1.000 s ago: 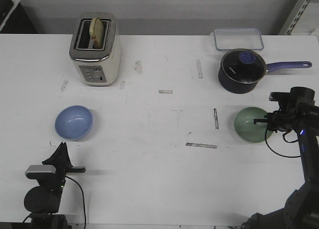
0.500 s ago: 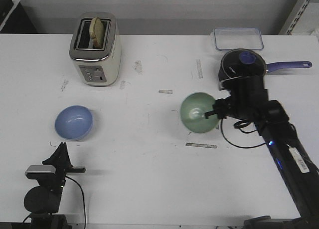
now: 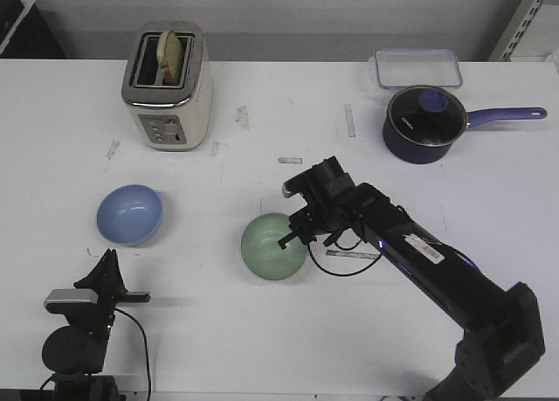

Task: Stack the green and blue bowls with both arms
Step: 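Carry the green bowl with the right gripper toward the table center and set it down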

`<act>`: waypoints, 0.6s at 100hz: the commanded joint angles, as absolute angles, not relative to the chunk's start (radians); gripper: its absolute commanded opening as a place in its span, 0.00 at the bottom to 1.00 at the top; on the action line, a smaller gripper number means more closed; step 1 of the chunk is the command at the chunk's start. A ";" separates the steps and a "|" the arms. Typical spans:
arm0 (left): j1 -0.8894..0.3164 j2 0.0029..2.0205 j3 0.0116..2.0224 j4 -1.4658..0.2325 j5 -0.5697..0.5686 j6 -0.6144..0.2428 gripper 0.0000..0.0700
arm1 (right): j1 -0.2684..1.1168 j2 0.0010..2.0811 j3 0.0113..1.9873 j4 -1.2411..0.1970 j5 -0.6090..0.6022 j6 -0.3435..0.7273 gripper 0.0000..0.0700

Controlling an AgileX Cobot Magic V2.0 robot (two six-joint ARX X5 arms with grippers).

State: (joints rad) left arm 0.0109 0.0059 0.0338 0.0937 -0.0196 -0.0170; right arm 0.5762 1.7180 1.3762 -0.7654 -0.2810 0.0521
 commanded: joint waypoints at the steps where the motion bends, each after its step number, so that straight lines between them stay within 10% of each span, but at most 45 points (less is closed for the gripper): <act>1: 0.012 0.003 0.014 0.105 -0.018 -0.019 0.00 | 0.590 1.752 1.388 -0.756 -0.280 0.064 0.00; 43: 0.012 0.003 0.014 0.096 -0.018 -0.019 0.00 | 0.595 1.787 1.388 -0.775 -0.280 0.056 0.02; 60: 0.012 0.003 0.014 0.091 -0.018 -0.019 0.00 | 0.596 1.787 1.388 -0.778 -0.290 0.056 0.47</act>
State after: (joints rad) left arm 0.0109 0.0059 0.0338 0.0803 -0.0196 -0.0170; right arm 0.5877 1.7638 1.3754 -0.7780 -0.2840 0.0528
